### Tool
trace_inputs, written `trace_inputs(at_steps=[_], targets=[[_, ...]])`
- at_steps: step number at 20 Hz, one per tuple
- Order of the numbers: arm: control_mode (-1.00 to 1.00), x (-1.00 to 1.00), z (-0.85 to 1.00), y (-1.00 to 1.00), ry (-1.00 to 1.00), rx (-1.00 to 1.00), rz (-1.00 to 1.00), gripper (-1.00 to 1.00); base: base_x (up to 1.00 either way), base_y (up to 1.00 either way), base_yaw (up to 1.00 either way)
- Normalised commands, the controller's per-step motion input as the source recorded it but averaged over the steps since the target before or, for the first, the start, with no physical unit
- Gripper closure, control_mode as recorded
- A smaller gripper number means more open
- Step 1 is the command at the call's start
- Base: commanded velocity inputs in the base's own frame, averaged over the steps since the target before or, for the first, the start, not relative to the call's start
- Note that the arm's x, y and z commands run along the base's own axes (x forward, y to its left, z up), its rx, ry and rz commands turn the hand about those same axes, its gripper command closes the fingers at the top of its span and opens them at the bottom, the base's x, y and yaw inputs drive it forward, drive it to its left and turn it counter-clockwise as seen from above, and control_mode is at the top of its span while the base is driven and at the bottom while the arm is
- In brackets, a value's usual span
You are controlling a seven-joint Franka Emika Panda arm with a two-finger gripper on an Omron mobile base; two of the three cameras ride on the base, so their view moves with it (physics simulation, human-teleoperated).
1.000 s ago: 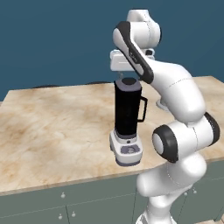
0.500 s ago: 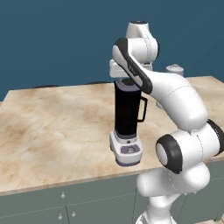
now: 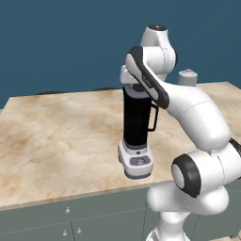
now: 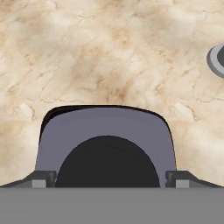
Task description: Open the blender lid, put the peach in the blender, close the lid, and start the blender.
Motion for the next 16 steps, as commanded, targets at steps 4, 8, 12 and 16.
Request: trace_inputs(at_steps=[4, 8, 12, 16], targets=[[-1.00, 0.00, 0.36, 0.00, -0.08, 0.00, 0.06, -1.00, 0.00, 0.00, 0.00], [-1.00, -0.01, 0.22, 0.00, -0.06, 0.00, 0.04, -1.00, 0.00, 0.00, 0.00], [-1.00, -0.02, 0.04, 0.00, -0.06, 0.00, 0.04, -1.00, 0.00, 0.00, 0.00], [-1.00, -0.59, 0.01, 0.00, -0.10, 0.00, 0.01, -1.00, 0.00, 0.00, 0.00]])
